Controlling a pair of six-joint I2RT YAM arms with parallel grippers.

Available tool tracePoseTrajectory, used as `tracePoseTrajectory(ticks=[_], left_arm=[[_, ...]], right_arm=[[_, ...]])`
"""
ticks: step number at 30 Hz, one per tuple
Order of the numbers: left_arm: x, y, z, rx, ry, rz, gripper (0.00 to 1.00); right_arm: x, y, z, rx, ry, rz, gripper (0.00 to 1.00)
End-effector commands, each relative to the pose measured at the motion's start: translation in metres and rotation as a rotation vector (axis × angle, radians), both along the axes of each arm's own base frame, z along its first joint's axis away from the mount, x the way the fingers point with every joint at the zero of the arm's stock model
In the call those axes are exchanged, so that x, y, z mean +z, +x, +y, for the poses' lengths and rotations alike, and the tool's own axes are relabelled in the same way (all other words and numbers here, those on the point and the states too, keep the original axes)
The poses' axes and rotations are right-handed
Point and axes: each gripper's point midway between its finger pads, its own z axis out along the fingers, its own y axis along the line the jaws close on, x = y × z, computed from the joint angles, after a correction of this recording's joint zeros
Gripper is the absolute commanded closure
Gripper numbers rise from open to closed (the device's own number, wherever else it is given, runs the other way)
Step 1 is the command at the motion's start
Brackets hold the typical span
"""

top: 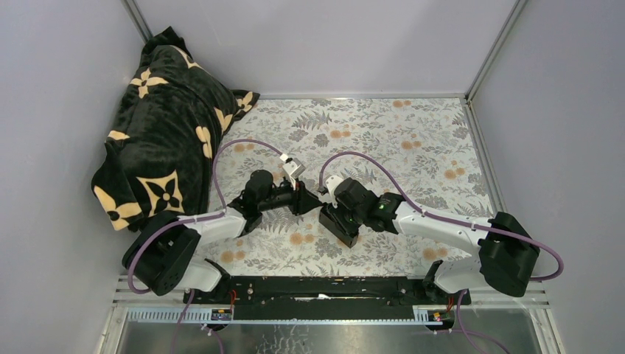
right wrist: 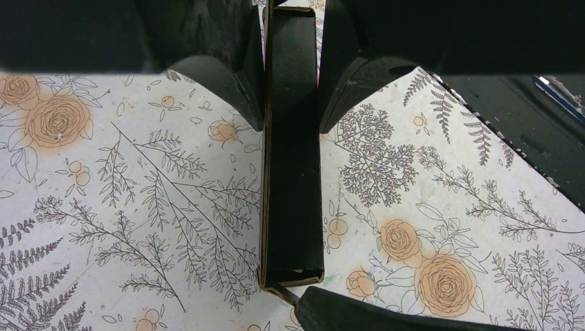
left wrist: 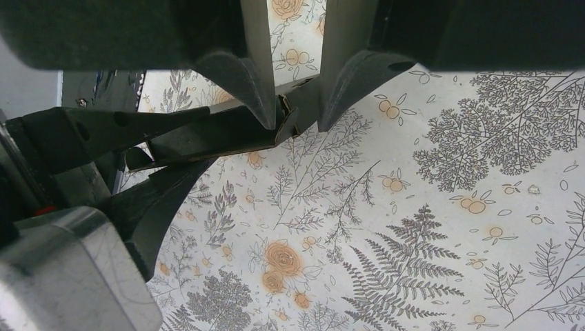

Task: Fold the paper box
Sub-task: Close the paper box at the center of the board.

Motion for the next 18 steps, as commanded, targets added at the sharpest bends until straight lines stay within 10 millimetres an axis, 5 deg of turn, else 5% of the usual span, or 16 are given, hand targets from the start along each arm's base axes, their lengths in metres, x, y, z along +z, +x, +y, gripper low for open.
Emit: tracePoseTrajectory(ticks=[1, 18], left_arm=[[0.0173, 0.0122, -0.0091, -0.006, -0.026, -0.092, 0.64], [0.0143, 0.0142, -0.0185, 0.006, 0.001, -0.103, 0.67]], right_arm=[[0.0042, -0.003, 0.0074, 0.017, 0.016, 0.014, 0.85], [0.0027, -0.0024, 0.0084, 0.014, 0.018, 0.015, 0.85]])
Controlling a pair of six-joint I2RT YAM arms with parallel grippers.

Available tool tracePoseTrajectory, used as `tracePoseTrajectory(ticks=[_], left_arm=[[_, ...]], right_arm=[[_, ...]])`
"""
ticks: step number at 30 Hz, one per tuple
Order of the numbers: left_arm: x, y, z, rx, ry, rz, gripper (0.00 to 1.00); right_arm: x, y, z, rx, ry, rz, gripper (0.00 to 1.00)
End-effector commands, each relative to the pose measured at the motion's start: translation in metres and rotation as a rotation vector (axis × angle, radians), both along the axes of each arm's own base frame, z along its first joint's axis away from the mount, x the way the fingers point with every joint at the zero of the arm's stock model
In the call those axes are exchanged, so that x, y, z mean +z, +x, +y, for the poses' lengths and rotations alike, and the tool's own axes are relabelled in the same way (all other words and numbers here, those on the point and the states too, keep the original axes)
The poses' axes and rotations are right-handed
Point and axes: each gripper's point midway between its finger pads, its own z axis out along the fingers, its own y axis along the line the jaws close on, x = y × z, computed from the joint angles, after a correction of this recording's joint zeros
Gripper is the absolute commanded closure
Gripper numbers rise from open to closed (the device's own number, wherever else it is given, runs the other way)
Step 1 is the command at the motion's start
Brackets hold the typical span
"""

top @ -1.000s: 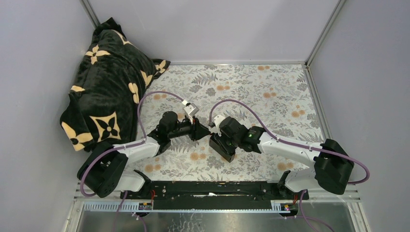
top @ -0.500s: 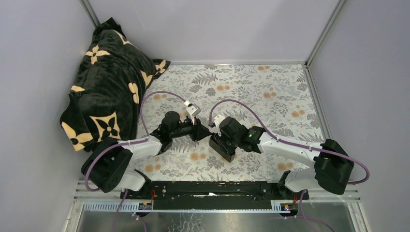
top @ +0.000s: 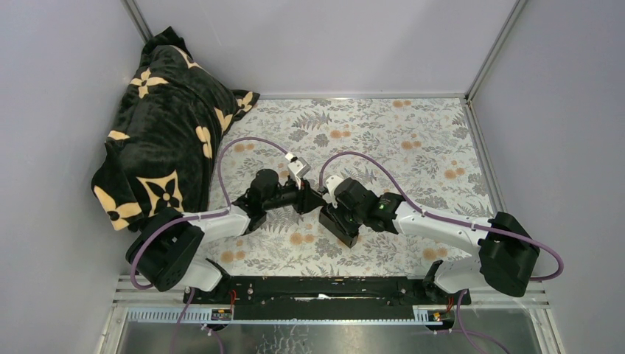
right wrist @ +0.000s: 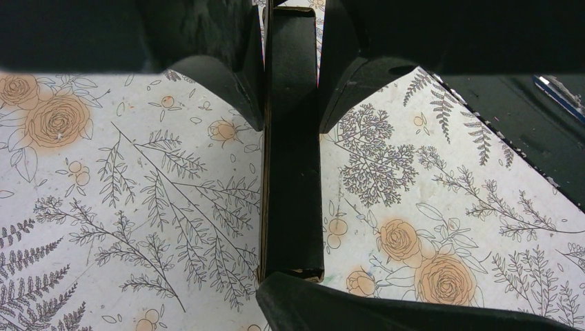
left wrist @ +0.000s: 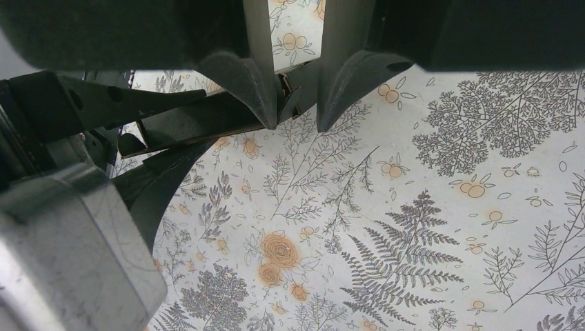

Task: Fold the paper box
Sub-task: Close the paper box at the center of the board.

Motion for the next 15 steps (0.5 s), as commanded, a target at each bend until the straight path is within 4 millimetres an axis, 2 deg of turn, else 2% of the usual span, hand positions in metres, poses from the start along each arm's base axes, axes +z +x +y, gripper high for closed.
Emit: tracePoseTrajectory(ticks=[1, 8, 15], left_arm=[[0.0152, 0.0107, -0.0061, 0.008, -0.017, -0.083, 0.67], [0.0133, 0.0098, -0.0058, 0.016, -0.006, -0.08, 0.68], [0.0114, 0.0099, -0.0047, 0.024, 0.002, -0.072, 0.73]], right_arm=[[0.0023, -0.0026, 0.0079, 0.015, 0.015, 0.015, 0.85], [0.0012, -0.006, 0.0101, 0.028, 0.024, 0.033, 0.85], [0.0019, -0.0062, 0.0107, 0.029, 0.029, 0.032, 0.85]])
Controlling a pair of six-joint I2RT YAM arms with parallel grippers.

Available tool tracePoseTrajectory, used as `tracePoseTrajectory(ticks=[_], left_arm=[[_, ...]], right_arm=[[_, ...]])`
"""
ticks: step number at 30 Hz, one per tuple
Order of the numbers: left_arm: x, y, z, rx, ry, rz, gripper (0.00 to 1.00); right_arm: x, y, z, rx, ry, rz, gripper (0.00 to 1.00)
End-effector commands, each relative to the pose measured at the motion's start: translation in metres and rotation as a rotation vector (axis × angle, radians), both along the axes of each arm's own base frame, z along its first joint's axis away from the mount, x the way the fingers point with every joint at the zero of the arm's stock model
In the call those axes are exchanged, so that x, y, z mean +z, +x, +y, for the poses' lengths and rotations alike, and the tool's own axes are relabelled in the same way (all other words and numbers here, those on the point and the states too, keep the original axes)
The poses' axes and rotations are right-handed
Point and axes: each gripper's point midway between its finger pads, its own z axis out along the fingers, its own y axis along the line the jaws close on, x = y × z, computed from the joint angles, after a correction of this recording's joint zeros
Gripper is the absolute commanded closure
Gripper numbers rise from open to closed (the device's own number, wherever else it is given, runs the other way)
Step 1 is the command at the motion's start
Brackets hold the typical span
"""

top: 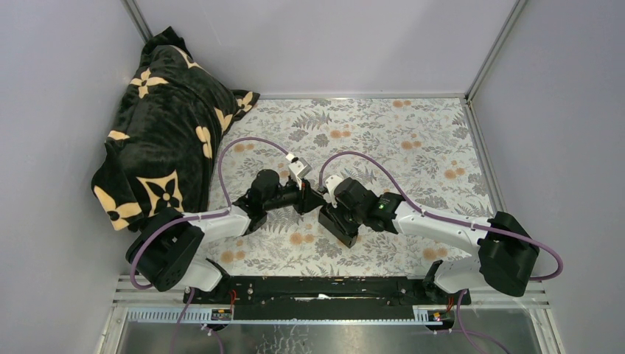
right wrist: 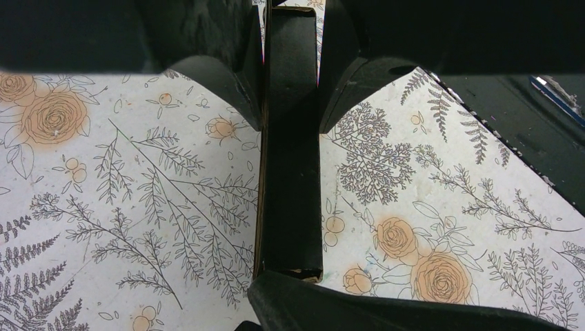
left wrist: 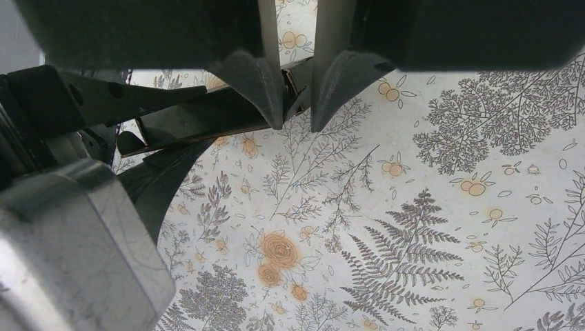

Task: Fold the paper box
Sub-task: Close the paper box at the center of the board.

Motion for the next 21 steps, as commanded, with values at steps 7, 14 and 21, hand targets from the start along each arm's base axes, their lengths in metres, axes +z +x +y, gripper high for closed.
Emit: tracePoseTrajectory(ticks=[7, 14, 21], left_arm=[[0.012, 0.006, -0.002, 0.026, -0.003, -0.057, 0.8], [0.006, 0.0, -0.004, 0.057, 0.027, -0.049, 0.83], [0.001, -0.008, 0.001, 0.086, 0.035, -0.041, 0.83]], right_arm=[[0.002, -0.005, 0.008, 0.017, 0.022, 0.025, 0.85], [0.002, 0.004, 0.006, -0.029, 0.004, -0.001, 0.86], [0.008, 0.013, 0.007, -0.073, 0.004, -0.027, 0.86]])
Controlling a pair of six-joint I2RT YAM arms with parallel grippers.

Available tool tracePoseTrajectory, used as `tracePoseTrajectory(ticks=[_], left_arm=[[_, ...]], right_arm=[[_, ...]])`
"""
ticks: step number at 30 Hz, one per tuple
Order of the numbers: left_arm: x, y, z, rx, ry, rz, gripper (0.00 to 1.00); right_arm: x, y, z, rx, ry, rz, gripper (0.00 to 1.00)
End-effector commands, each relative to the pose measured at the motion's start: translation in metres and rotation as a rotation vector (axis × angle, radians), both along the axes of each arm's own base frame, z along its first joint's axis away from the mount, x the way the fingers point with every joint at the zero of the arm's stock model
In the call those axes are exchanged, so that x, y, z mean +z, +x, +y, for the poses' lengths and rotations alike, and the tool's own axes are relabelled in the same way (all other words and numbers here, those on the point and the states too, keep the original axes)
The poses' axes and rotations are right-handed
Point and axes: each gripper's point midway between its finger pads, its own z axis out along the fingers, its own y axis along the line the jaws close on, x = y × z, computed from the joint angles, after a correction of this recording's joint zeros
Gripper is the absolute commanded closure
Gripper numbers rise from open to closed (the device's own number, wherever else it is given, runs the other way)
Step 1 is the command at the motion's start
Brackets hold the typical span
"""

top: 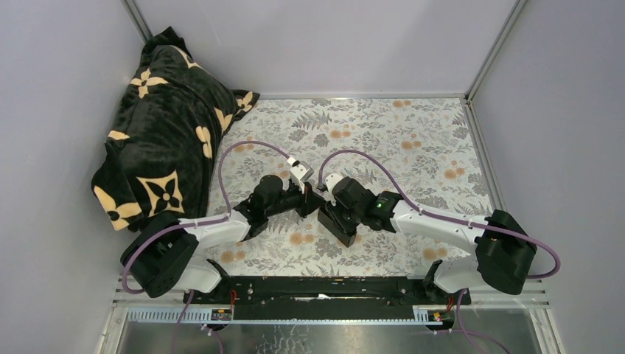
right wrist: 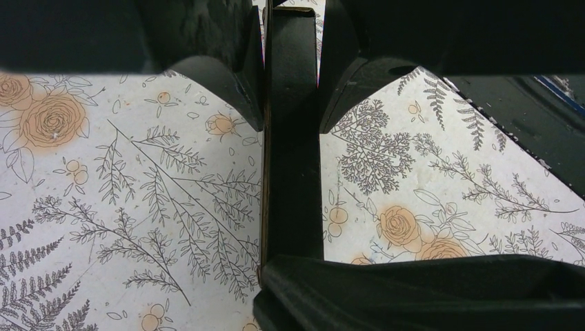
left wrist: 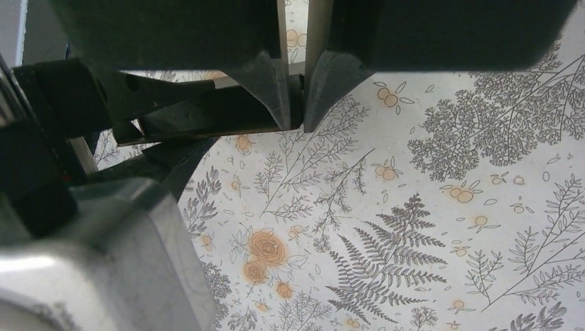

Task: Fold the paper box
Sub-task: Close the paper box at the center of the board.

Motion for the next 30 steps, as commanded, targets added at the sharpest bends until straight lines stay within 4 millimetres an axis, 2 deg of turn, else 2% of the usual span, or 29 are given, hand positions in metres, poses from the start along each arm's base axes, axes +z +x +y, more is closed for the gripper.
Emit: tracePoseTrajectory(ticks=[1, 16, 21, 25, 30], left_arm=[[0.0, -0.003, 0.007, 0.037, 0.005, -0.021, 0.83], [0.008, -0.004, 0.017, 0.098, -0.014, -0.063, 0.82], [0.023, -0.005, 0.019, 0.091, -0.041, -0.125, 0.6], [0.024, -0.004, 0.015, 0.067, -0.038, -0.145, 0.57], [0.021, -0.006, 0.012, 0.044, -0.057, -0.159, 0.58]], right_arm=[[0.009, 0.008, 0.005, -0.032, 0.003, -0.028, 0.86], [0.015, 0.01, -0.002, -0.054, -0.005, -0.054, 0.86], [0.012, 0.009, -0.008, -0.051, -0.024, -0.063, 0.86], [0.008, 0.008, -0.011, -0.041, -0.038, -0.062, 0.86], [0.01, 0.007, -0.005, -0.025, -0.019, -0.051, 0.86]])
